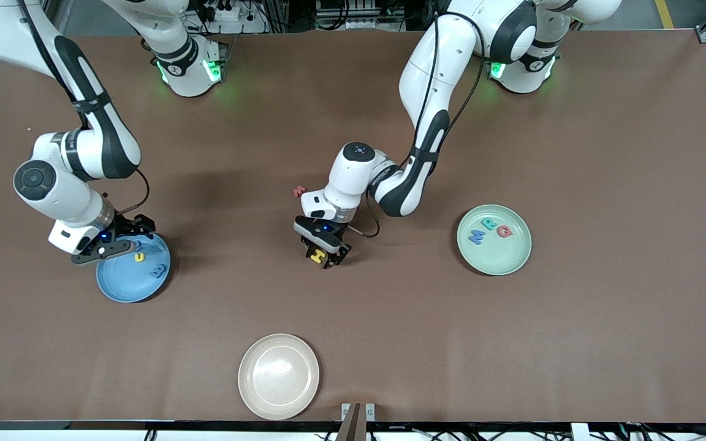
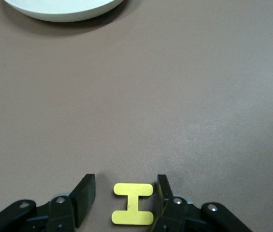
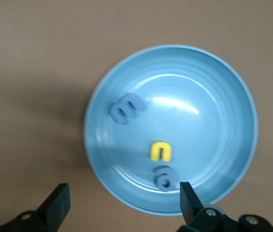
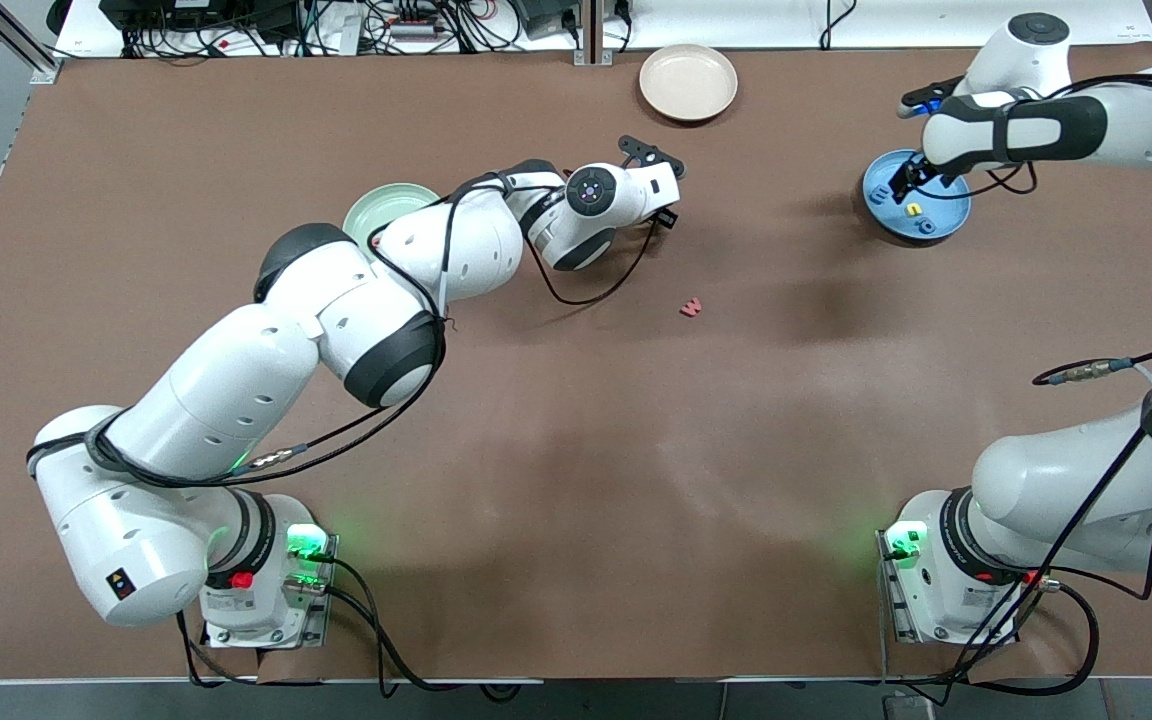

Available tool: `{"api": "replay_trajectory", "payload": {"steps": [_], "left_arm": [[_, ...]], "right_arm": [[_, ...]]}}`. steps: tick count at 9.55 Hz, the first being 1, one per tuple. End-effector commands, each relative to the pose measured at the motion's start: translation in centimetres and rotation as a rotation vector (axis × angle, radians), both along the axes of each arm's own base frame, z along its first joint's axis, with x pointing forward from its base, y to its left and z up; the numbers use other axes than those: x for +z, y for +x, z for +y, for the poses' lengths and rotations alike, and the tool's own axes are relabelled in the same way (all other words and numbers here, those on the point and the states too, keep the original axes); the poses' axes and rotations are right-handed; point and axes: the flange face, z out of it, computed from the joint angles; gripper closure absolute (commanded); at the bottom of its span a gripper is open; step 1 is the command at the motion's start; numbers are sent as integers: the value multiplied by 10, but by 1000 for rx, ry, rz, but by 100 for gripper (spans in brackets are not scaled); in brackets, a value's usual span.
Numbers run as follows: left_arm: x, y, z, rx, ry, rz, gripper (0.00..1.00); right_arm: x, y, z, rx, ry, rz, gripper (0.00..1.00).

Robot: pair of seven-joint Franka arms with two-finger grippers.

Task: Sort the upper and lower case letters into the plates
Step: 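Place the a on the blue plate while the left gripper reaches the H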

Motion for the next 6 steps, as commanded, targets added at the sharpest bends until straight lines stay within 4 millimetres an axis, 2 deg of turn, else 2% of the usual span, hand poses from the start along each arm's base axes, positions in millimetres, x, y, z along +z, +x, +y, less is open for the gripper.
{"api": "replay_trajectory", "payload": {"steps": [1, 2, 6], "left_arm": [[-11, -1, -6, 16, -11, -4, 41], [-11, -4, -7, 20, -15, 6, 41], [-7, -17, -11, 35, 10, 46, 44]], "right_arm": [[-2, 4, 20, -51, 46, 17, 0], [-6, 3, 28, -74, 49, 23, 0], [-6, -1, 87, -183, 49, 23, 0]]}}
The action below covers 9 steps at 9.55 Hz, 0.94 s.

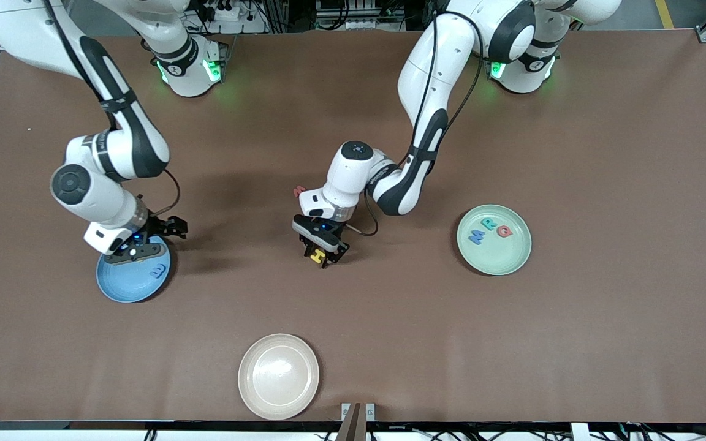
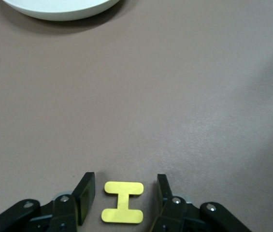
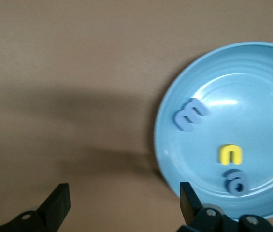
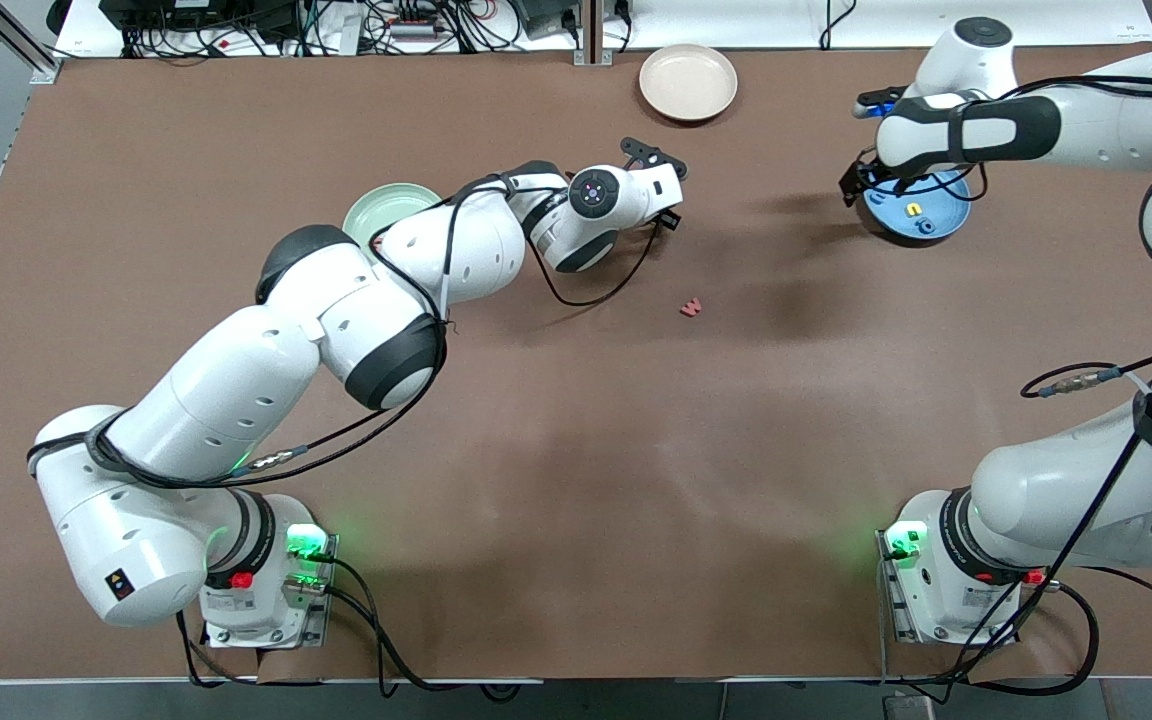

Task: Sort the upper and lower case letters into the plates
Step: 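Grasp the H with the left gripper while the right gripper reaches the w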

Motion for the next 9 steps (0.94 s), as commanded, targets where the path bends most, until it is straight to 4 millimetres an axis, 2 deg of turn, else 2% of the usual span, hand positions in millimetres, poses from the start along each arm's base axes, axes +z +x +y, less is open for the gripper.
{"api": "replay_trajectory", "payload": {"steps": [1, 2, 3, 6, 7, 9], "left_arm": [[-2, -10, -6, 29, 22, 43, 51], [-2, -11, -6, 33, 44, 57, 58], [-3, -11, -6, 34, 47, 60, 58], [0, -10, -5, 34, 47, 58, 69], [-1, -9, -5, 37, 45, 61, 83], [-1, -9, -5, 37, 45, 61, 94]], "right_arm": [[1, 0, 30, -81, 8, 5, 0], [1, -2, 44, -113, 7, 5, 0], [2, -4, 57, -134, 8, 2, 0], [1, -6, 66, -161, 7, 4, 0], [1, -8, 73, -173, 7, 4, 0], [1, -11, 89, -174, 8, 3, 0]]}}
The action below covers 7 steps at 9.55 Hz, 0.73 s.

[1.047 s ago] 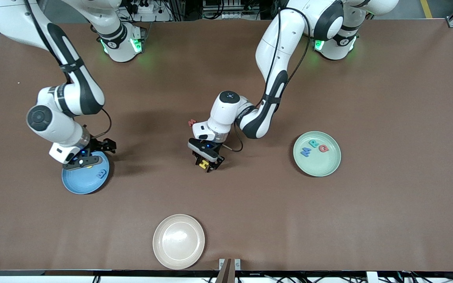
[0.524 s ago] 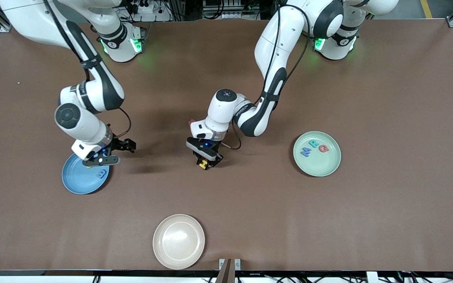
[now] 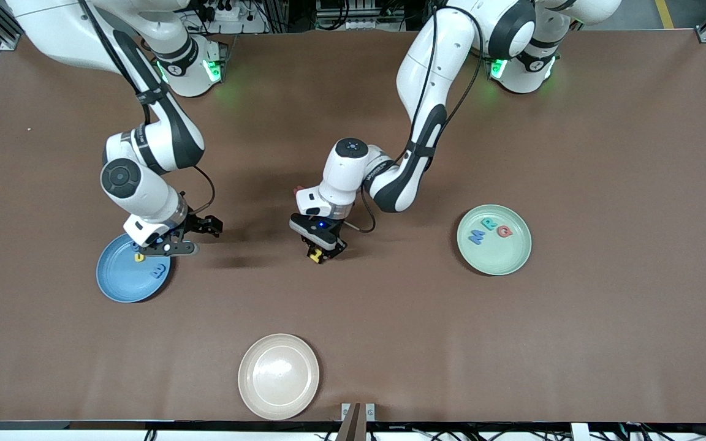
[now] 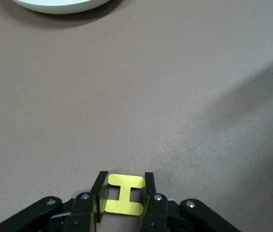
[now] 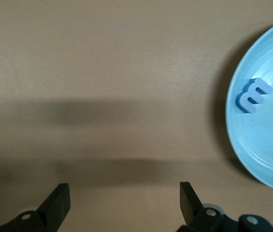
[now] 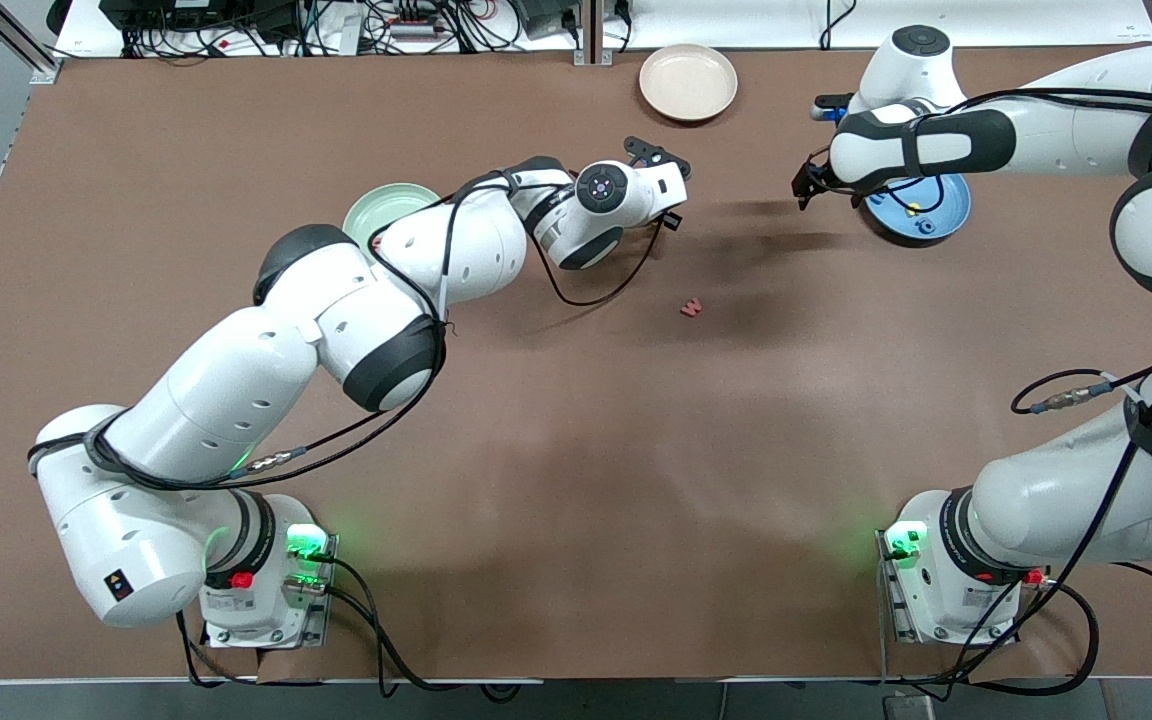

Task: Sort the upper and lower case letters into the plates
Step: 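Grasp the H with the left gripper while the right gripper reaches the w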

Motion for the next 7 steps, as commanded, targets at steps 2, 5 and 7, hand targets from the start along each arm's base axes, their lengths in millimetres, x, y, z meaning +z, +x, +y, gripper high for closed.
{"api": "replay_trajectory", "payload": {"steps": [2, 5, 7], "left_arm": [[-5, -6, -2, 29, 9, 33, 96], [29, 3, -1, 52, 48, 63, 100], [38, 4, 0, 59, 68, 77, 100]], "right_arm": [[1, 0, 23, -23, 7, 3, 0], [-6, -2, 40, 23, 5, 8, 0], [-6, 0, 47, 26, 8, 5, 0]]}}
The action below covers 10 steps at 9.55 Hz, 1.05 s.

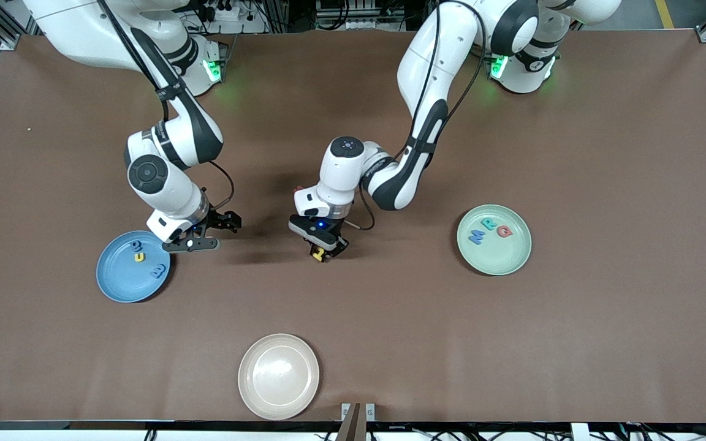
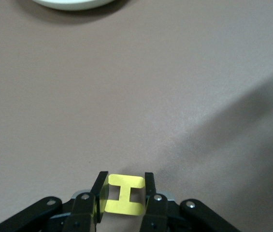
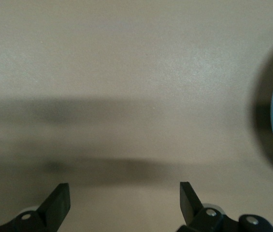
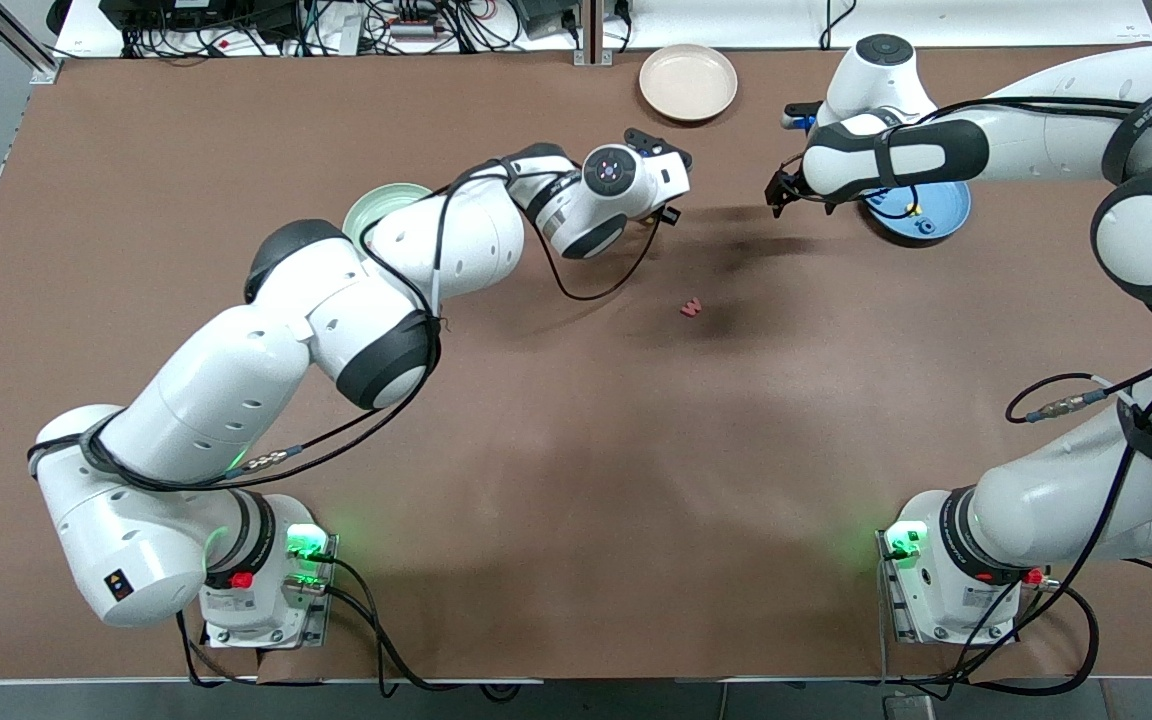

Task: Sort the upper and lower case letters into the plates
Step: 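Grasp the H with the left gripper while the right gripper reaches the w, then place the H on the green plate while the right gripper grasps the w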

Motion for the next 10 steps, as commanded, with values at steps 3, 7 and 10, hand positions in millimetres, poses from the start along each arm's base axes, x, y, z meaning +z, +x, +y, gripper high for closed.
{"api": "replay_trajectory", "payload": {"steps": [3, 7, 10], "left_arm": [[37, 34, 44, 22, 122, 77, 100], [94, 98, 190, -177, 348, 266, 100], [90, 94, 340, -259, 380, 416, 100]], "right_arm": [[1, 1, 33, 47, 8, -5, 0], [-4, -48, 122, 224, -6, 23, 0], [-17, -109, 177, 195, -38, 67, 0]]}}
